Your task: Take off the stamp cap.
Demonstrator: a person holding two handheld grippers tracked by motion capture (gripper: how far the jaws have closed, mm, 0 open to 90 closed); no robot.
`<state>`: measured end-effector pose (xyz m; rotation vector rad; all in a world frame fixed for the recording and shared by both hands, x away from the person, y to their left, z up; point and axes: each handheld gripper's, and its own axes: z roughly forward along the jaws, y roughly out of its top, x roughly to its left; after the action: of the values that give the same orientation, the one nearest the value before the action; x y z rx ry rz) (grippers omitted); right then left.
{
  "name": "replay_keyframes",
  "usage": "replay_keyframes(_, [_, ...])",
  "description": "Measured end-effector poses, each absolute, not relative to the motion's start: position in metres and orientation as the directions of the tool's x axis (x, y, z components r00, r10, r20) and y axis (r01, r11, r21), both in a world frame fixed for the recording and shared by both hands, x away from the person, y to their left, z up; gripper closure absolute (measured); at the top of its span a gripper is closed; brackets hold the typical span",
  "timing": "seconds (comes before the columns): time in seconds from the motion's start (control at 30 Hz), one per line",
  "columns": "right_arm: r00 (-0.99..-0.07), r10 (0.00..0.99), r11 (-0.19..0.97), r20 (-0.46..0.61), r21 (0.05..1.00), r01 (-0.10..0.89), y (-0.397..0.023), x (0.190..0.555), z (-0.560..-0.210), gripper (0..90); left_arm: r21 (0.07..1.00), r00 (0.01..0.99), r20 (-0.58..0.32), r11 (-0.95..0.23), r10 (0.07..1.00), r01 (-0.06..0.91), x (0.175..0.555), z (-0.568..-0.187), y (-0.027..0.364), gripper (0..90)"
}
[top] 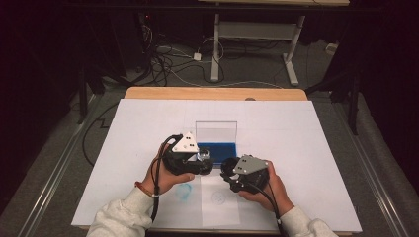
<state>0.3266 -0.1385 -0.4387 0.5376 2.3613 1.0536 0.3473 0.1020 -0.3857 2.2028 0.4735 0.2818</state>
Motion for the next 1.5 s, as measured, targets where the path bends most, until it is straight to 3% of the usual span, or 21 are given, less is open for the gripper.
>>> replay_keyframes(0.57, [-0.700, 0.653, 0.537, -0.288, 0.828, 0.161, -0.199, 0.316, -0.408, 38.8, 0.783, 0.888, 0.025, -0.562, 0.459, 0.268, 0.352, -0.387, 0.117, 54.8])
replay_keyframes(1.1, [-0.663, 0.692, 0.515, -0.287, 0.839, 0.174, -0.232, 0.302, -0.414, 38.8, 0.790, 0.871, 0.043, -0.550, 0.489, 0.270, 0.354, -0.383, 0.127, 54.8])
replay_keyframes(1.5, [-0.652, 0.712, 0.505, -0.259, 0.834, 0.221, -0.247, 0.288, -0.427, 38.8, 0.798, 0.882, 0.046, -0.549, 0.469, 0.250, 0.362, -0.377, 0.112, 54.7])
